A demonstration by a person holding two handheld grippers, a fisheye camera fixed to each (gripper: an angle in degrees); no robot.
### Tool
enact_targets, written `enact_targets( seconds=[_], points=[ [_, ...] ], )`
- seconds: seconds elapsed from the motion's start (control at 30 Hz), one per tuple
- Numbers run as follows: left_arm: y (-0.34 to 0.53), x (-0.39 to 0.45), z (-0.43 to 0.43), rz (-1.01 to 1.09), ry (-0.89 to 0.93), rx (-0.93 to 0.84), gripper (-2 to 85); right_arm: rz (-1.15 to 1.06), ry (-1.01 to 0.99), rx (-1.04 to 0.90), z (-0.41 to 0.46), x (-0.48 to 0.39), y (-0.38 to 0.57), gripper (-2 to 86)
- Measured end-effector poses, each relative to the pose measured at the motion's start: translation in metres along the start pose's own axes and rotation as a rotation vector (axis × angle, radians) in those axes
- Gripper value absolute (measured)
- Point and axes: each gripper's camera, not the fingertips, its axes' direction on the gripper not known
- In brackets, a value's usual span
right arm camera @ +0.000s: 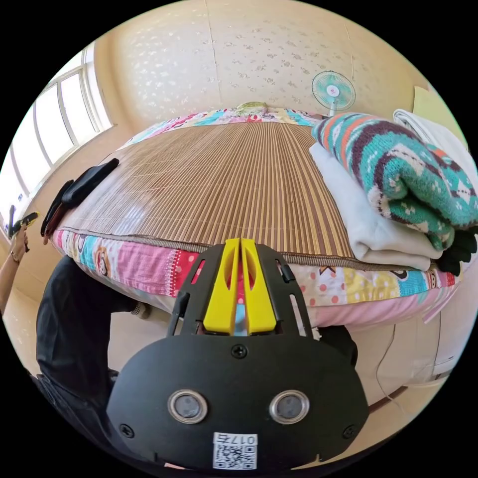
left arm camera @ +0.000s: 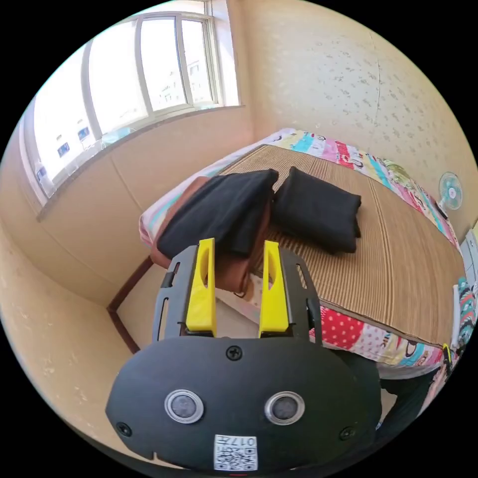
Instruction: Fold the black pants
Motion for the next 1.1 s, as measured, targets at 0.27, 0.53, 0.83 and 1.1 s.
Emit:
enact_targets(
  seconds=[0.27, 0.53, 0.83, 1.1],
  points=[
    [-0.033, -0.071, 0.078, -0.299, 0.075, -0.365, 10.4, -0.002, 0.048, 0.008, 0.004, -0.029, -0.002, 0.4],
    [-0.120, -0.020, -0.040, -0.033, 0.660, -0.087, 4.1, -0.032, 0.041, 0.015, 0.002, -0.039, 0.000, 0.3],
    [-0.087, 0.273, -0.167, 0.565, 0.993, 0.082, 4.1, 0.027, -0.027, 0.023, -0.005, -0.025, 0.007, 0.4],
    [0.110, 0.496, -0.131, 0.822, 1.339, -0.164, 4.7, 0.047, -0.047, 0.030, -0.013, -0.009, 0.014, 0.5]
  ],
)
